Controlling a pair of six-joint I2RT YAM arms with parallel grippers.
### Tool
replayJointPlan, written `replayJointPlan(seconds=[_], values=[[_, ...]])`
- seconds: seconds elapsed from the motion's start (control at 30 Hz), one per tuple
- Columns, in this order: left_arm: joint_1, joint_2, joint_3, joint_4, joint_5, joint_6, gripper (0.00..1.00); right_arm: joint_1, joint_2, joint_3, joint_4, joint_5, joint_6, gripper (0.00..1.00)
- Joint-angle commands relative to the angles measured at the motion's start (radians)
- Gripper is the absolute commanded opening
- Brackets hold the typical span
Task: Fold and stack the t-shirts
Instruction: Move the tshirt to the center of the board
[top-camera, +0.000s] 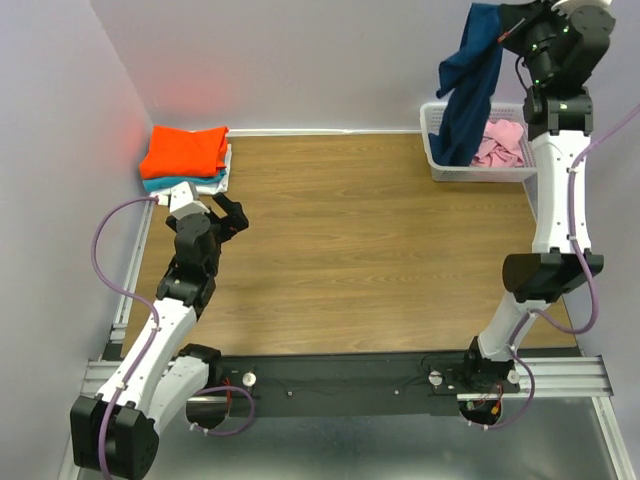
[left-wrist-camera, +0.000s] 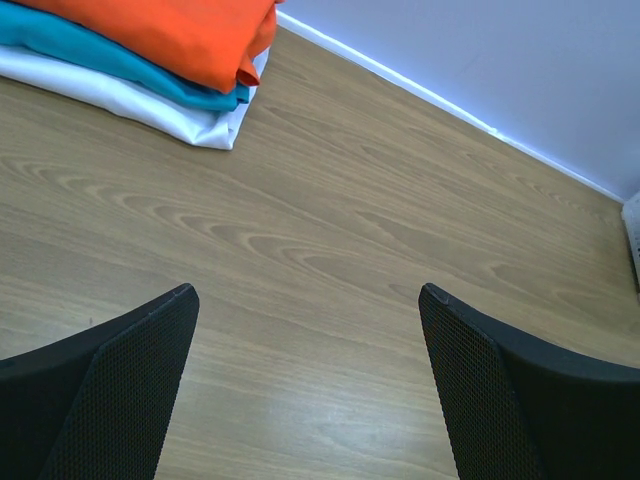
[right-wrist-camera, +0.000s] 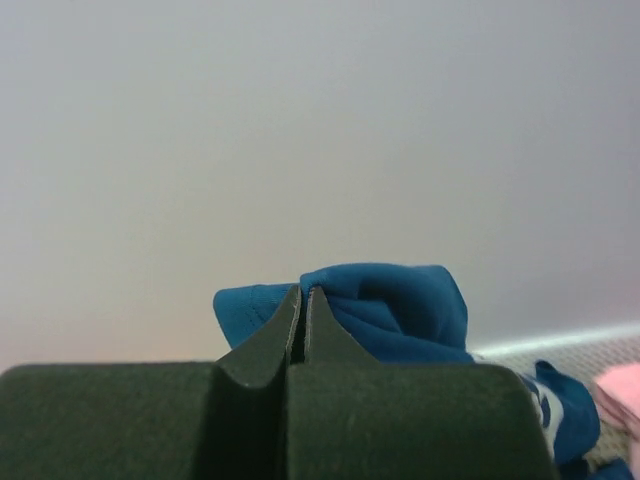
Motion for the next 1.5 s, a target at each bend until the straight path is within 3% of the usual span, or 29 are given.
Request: replayJointPlan(seconds=[0.0,0.17,0.33,0.5,0.7,0.83,0.87,0.93,0.97,1.1,1.23,1.47], values=[[0.003,-0.027,0.0,0.017,0.03,0.002,0.98,0.008,-0.06,0.038,0.026,-0.201,0.048,0.01],[0.003,-0.048,0.0,0.01,0.052,-0.001,0.98,0.065,-0.111,0.067,0.026,-0.378,0.119,0.01],[0.003,-0.09,-0.014,0.002,0.082,-0.02,0.98,0.227,-0.158,0.081,0.028,-0.422,0.099,0.01],[0.003,-0.117,-0.024,-0.013,0.116,-0.046,0.98,0.309,-0.138,0.145,0.038,-0.523,0.191,0.01],[0.003,-0.142,-0.041,-0.033,0.131,-0.088,0.98,0.398,-0.147,0.118,0.052,-0.53,0.2,0.01],[0.003,-0.134,-0.049,-0.043,0.133,-0.118,0.98,0.399,-0.242,-0.066,0.052,-0.522,0.162,0.01],[0.003,-0.128,-0.049,-0.07,0.128,-0.127,0.98,0.399,-0.282,-0.226,0.054,-0.469,0.15,0.01],[0.003,-0.11,-0.046,-0.082,0.119,-0.133,0.98,0.399,-0.397,-0.389,0.054,-0.383,0.114,0.01],[0.003,-0.101,-0.044,-0.095,0.11,-0.142,0.98,0.399,-0.435,-0.574,0.054,-0.278,0.111,0.01],[0.003,-0.056,-0.038,-0.116,0.112,-0.159,0.98,0.398,-0.577,-0.97,0.06,-0.012,0.111,0.01],[0.003,-0.007,-0.05,-0.156,0.101,-0.201,0.98,0.396,-0.624,-1.248,0.06,0.15,0.093,0.01],[0.003,0.093,-0.098,-0.202,0.128,-0.234,0.98,0.388,-0.571,-1.415,0.055,0.37,0.099,0.15]])
